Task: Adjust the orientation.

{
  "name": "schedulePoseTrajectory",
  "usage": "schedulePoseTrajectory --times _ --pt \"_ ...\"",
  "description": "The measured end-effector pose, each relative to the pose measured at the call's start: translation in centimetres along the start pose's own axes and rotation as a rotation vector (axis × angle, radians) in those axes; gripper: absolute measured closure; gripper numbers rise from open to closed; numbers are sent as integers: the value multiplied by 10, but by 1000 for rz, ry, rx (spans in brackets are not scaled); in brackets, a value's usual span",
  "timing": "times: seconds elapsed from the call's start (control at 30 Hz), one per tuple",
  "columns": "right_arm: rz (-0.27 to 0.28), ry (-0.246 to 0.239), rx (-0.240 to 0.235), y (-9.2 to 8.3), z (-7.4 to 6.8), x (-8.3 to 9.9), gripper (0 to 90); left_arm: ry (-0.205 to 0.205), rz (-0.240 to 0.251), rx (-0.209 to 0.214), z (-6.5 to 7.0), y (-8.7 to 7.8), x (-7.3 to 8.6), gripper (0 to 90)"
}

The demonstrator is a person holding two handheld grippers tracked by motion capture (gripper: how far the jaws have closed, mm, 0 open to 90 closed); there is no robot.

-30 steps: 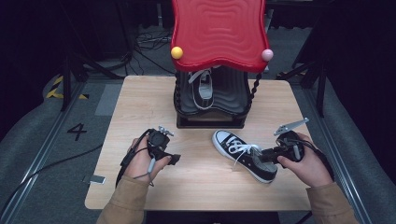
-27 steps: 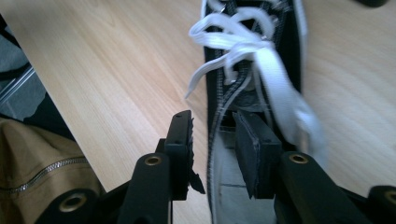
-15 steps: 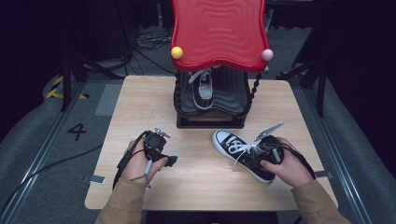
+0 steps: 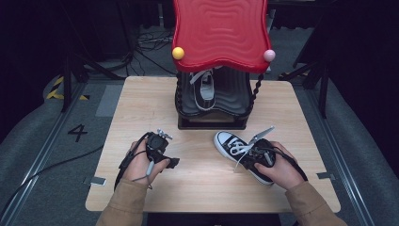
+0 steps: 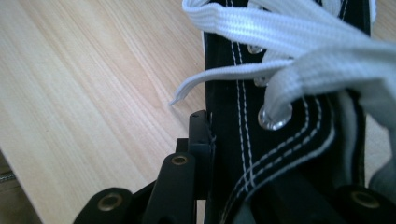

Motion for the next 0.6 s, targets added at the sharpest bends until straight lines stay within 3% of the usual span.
schedulePoseTrajectory --times 0.17,0.27,0.33,0.47,0.6 --pt "-15 -13 24 4 -2 -5 824 15 7 -5 -9 1 -8 322" --pt "-29 14 10 5 0 -7 811 20 2 1 -16 5 -10 320" --pt "-34 64 -3 5 2 -8 803 22 2 5 -20 8 -11 320" --pt "-63 67 41 8 -1 -12 798 21 9 16 -22 12 -15 320" --pt "-54 73 23 7 1 -11 805 41 1 32 -21 15 -19 320"
Point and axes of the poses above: each handheld gripper's, and its own axes: y roughly forward along the jaws, x roughly out of its underside, z roughly to its right, the point moved 3 cm from there along y, roughly forward along the jaws, and after that the axes turned 11 degrees about -x, right-handed, at the moved point
